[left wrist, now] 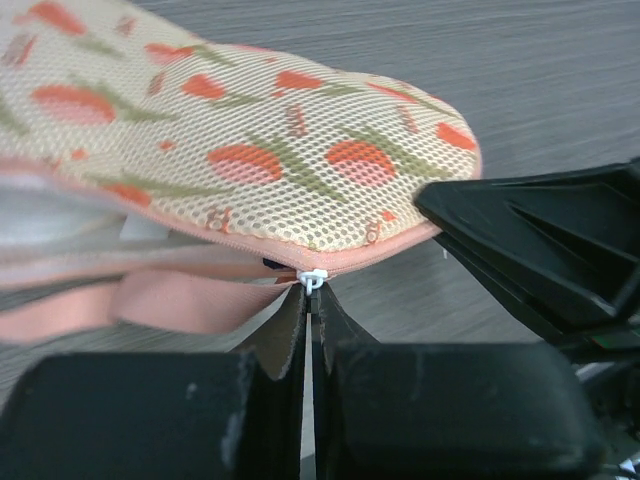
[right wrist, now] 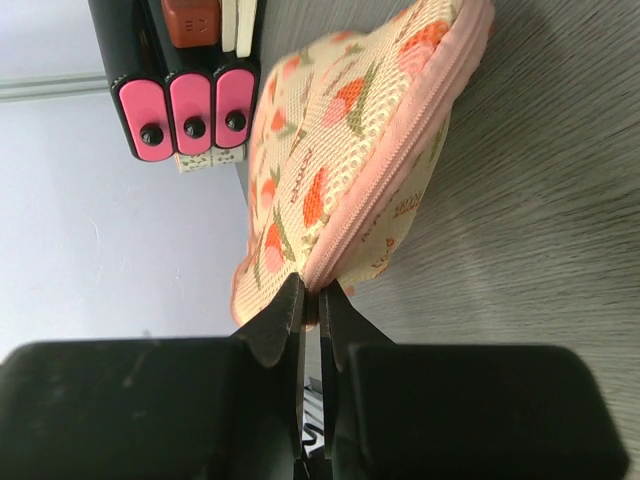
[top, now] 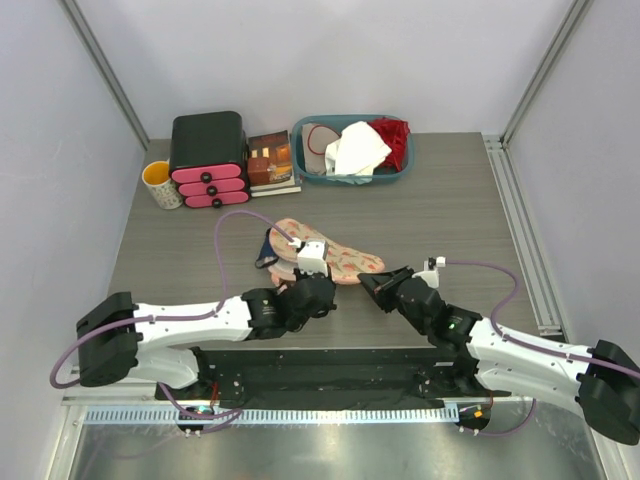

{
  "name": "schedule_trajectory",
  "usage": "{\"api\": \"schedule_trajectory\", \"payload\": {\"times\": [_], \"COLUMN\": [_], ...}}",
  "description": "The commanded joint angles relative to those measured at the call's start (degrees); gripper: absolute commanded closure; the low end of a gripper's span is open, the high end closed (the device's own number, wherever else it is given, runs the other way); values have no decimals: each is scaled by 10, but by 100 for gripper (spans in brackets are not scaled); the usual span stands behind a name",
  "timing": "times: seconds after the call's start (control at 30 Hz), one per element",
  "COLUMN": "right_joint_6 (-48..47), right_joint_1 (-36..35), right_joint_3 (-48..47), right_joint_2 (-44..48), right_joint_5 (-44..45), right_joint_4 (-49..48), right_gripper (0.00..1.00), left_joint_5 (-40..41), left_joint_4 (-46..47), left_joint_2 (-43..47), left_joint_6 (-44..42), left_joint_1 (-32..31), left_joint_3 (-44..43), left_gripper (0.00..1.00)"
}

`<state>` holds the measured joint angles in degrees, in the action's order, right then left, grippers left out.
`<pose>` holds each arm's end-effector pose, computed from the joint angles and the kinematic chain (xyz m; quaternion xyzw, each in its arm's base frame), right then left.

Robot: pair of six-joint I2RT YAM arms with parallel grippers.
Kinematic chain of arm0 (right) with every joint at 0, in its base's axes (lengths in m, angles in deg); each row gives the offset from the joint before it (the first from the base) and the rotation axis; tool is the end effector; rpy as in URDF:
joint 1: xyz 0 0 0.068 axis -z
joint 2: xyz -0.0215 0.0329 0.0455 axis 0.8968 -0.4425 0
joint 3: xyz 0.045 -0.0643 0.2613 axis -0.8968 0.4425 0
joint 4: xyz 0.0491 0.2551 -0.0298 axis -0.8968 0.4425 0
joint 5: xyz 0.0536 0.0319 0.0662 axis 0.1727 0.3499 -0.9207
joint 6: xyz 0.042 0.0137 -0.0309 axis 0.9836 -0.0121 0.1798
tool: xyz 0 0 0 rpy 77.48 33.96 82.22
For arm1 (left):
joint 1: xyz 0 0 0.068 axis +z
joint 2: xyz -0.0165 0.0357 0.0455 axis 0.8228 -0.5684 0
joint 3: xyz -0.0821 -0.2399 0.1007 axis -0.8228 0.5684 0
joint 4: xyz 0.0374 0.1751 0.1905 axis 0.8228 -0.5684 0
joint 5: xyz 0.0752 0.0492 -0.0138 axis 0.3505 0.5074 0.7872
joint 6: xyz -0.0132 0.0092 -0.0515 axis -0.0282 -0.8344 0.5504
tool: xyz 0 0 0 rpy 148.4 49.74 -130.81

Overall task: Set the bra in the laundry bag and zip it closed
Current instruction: Zip the zipper on the laundry bag.

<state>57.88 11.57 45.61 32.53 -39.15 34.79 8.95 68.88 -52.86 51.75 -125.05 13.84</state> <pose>0.1227 0.1347 0.1829 0.3881 0.7367 0.4505 0.3221 0.1155 -0.2522 0.2320 0.0277 0.8586 -0.2261 0.4593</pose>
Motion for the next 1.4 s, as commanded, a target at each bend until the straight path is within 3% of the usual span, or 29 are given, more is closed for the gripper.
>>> {"api": "schedule_trajectory", "payload": {"times": [0.0, 0.2, 0.4, 0.67, 0.93, 1.03, 1.23, 1.37], "right_joint_6": [-24, -64, -170, -301, -463, -497, -567, -609], "right_joint_1": [0, 11, 79, 189, 269, 286, 290, 307], "right_joint_3": [-19, -8, -12, -41, -143, -184, -277, -346], "right_joint_2": [-1, 14, 42, 41, -82, -130, -236, -307], "right_joint_5": [36, 55, 45, -62, -119, -153, -173, -176], "right_joint_4": [11, 33, 83, 112, 152, 157, 180, 203], "right_gripper": [99, 99, 99, 99, 98, 93, 84, 84], "left_joint_5": [-12, -71, -115, -113, -205, -254, -308, -313], "left_joint_4": [4, -33, -47, -73, -25, 1, 73, 93], "left_joint_2": [30, 32, 50, 81, 85, 71, 12, -49], "left_joint_6": [-29, -15, -15, -16, -46, -50, -43, -40], "left_joint_1": [6, 50, 88, 115, 116, 115, 100, 62], "left_joint_3": [-11, 1, 39, 74, 84, 75, 46, -2], "left_gripper": [100, 100, 100, 100, 100, 100, 100, 100]}}
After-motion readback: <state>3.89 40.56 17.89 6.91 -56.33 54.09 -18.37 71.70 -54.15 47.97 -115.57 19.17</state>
